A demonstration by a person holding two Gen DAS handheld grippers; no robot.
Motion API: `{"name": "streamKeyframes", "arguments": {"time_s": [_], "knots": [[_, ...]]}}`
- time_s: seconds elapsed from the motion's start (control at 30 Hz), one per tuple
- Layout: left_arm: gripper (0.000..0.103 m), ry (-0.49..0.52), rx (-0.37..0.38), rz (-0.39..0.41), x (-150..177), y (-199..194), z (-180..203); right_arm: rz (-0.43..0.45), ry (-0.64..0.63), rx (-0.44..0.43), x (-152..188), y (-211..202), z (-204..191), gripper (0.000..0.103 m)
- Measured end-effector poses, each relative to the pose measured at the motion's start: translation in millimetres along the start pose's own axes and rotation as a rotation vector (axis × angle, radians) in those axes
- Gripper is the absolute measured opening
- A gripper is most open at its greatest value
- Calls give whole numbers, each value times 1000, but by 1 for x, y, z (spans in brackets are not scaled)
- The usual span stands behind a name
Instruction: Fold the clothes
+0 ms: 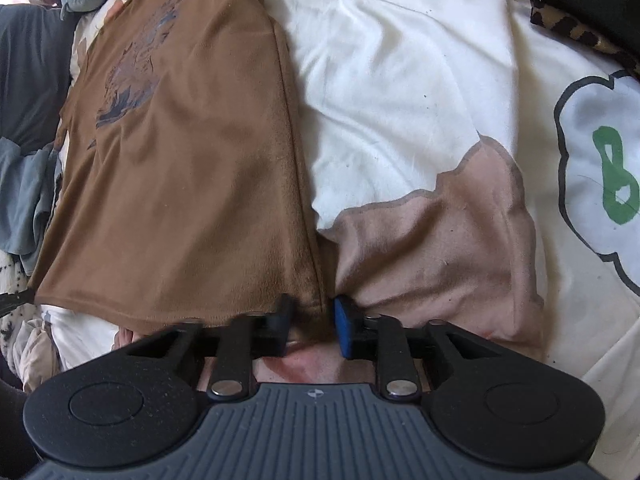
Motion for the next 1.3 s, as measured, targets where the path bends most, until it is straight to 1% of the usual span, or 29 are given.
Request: {"name": "streamKeyframes", "arguments": {"time_s": [0.07,0.23,0.4,0.47,0.57,0.73,0.87,1.1,1.3], "knots": [[5,0,5,2,0,-4,0,-5,-6,0,1,-6,-4,5],[5,7,24,-7,-3,-26,5,-4,-17,-13,3,-32,-17,3],[5,21,59,10,-12,-67,12,27,-22,-86,4,-80,-36,3],[5,24,71,26,-16,-84,14,50,-41,-110,2,-106,-44,3],[5,18,93,62,-26,-112,13,93,-73,-131,-10,-143,-55,3],[4,12,122,121,-44,-151,11,154,-126,-138,-29,-199,-72,3],[4,11,139,165,-60,-175,10,181,-176,-129,-43,-232,-85,3],[4,28,169,208,-80,-204,15,219,-197,-93,-62,-265,-109,2],[4,36,178,225,-82,-221,14,247,-203,-86,-62,-289,-115,2]]}}
Point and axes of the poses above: each gripper's, at about its wrist camera, not at the fingertips, and y roughly the way its jaws point, z to its right, x to its underside, the point moved 2 cm from there along y, roughly the way its jaws point, and after that the axes turned 10 degrees about -z, right-handed, at the moved point
